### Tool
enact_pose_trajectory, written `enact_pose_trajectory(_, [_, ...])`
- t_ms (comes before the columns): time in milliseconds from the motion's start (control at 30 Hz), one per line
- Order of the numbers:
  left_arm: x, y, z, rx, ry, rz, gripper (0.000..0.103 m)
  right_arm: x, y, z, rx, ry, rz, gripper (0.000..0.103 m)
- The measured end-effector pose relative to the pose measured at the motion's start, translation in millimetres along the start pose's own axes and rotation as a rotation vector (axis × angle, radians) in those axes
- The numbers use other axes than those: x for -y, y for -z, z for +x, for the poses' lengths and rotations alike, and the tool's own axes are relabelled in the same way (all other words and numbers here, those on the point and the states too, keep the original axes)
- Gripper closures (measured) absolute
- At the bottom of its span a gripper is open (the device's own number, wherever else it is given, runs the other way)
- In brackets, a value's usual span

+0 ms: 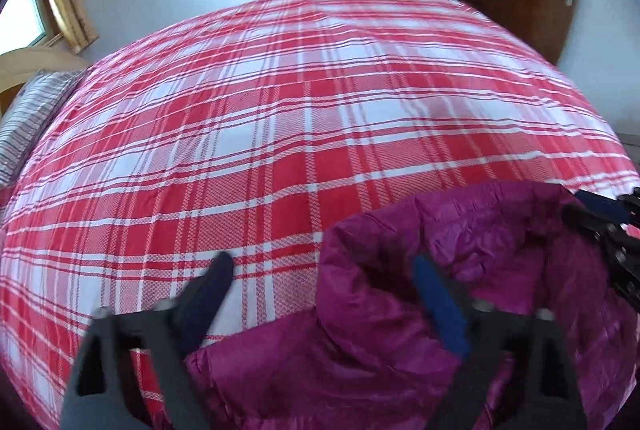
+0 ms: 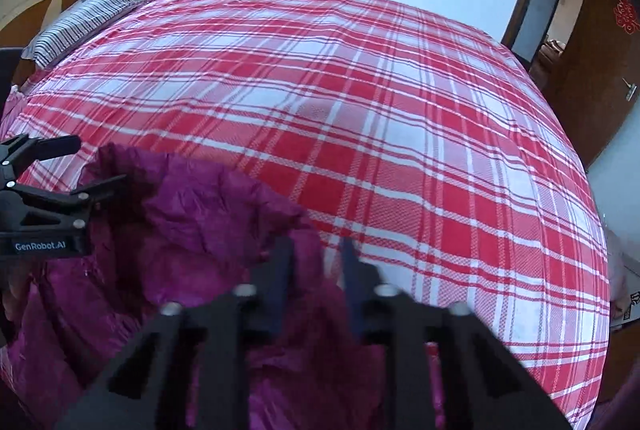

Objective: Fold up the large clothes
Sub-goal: 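Grasp the jacket hem with both tools and lift it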

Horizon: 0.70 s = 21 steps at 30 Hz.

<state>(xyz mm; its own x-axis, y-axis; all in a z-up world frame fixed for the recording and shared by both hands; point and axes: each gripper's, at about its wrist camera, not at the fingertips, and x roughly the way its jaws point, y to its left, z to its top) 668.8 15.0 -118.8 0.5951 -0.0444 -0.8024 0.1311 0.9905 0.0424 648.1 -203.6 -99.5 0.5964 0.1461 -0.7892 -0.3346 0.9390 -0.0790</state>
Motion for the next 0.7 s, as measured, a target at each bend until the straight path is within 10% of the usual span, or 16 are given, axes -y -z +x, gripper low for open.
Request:
enact_pose_trajectory(33, [0,1,-3,0.002,0.017,0.011,0.051,-1,3,-3,0.013,0.009,-0.015,0.088])
enact_pose_trajectory(167, [4,13,-25,0.044,0.065,0.071,0.076,-1,14,-18,0.074,0.026,-0.035,0.089])
enact_pose_trajectory(700, [30,97,-57,0.128,0.017,0.366,0.078,4,75,-19,0.073,0.056,-0.045,0.093])
